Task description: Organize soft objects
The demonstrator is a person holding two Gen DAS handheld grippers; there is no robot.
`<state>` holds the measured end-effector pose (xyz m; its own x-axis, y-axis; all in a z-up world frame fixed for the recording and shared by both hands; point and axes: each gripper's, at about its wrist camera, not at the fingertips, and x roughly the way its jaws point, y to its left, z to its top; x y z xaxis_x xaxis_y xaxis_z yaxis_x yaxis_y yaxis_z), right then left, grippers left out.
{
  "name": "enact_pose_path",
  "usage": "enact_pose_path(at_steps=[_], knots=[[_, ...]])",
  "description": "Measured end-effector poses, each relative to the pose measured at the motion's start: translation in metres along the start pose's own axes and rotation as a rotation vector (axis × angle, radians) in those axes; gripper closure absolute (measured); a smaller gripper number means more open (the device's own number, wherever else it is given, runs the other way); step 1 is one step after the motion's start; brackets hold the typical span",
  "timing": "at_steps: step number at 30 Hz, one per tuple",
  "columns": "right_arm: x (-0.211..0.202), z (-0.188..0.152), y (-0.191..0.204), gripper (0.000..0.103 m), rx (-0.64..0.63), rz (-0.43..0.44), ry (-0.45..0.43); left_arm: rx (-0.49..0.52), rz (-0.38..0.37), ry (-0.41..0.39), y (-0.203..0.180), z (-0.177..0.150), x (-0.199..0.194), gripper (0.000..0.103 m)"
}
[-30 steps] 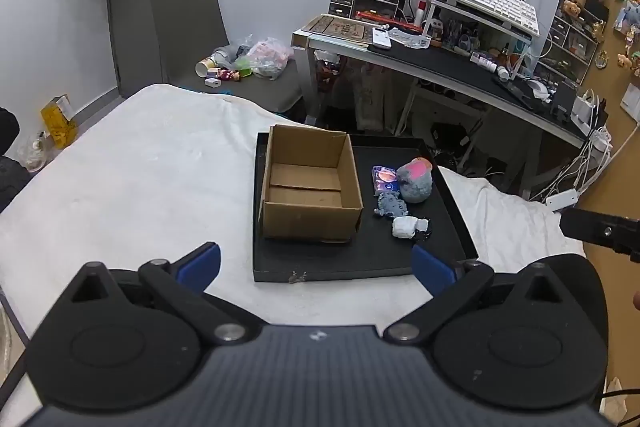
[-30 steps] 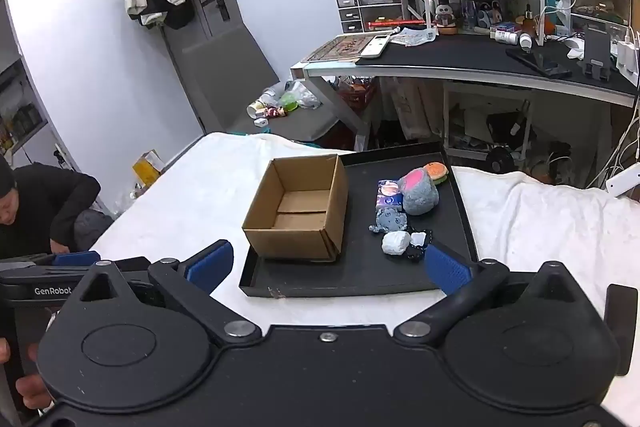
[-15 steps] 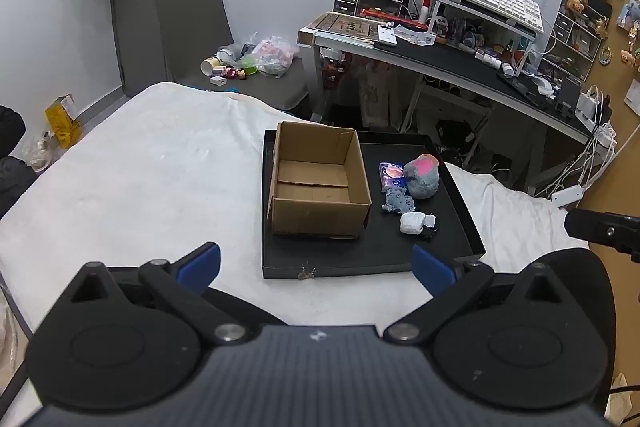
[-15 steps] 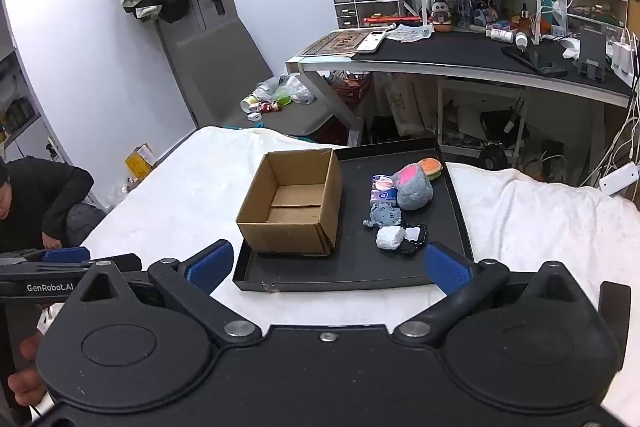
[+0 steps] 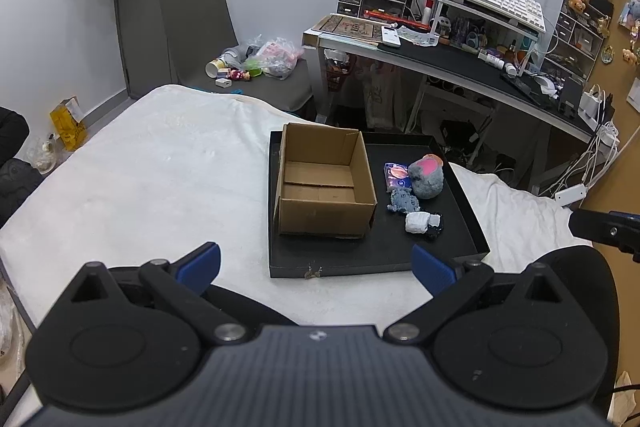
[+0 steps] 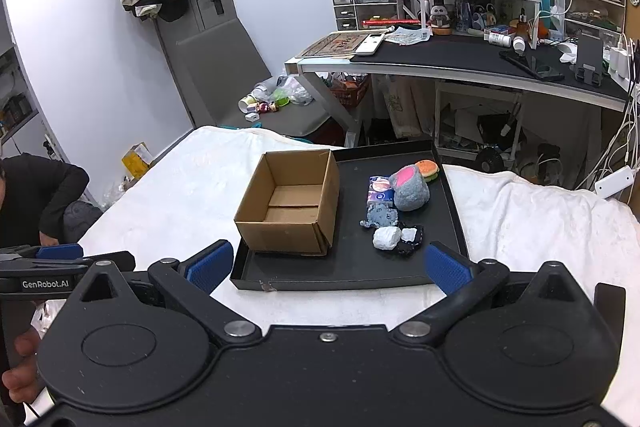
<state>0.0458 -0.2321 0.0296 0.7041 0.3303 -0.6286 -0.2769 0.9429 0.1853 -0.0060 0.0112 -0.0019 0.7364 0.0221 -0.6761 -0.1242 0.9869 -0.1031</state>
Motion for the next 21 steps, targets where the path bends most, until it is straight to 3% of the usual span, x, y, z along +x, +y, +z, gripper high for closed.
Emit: enact_pose_path(at_steps=[21], knots=[[-0.0039, 0.0007, 0.0022, 0.000, -0.002, -0.008, -0.004, 0.008, 0.003, 0.001, 0.0009, -0.0039, -0.0035, 0.002]])
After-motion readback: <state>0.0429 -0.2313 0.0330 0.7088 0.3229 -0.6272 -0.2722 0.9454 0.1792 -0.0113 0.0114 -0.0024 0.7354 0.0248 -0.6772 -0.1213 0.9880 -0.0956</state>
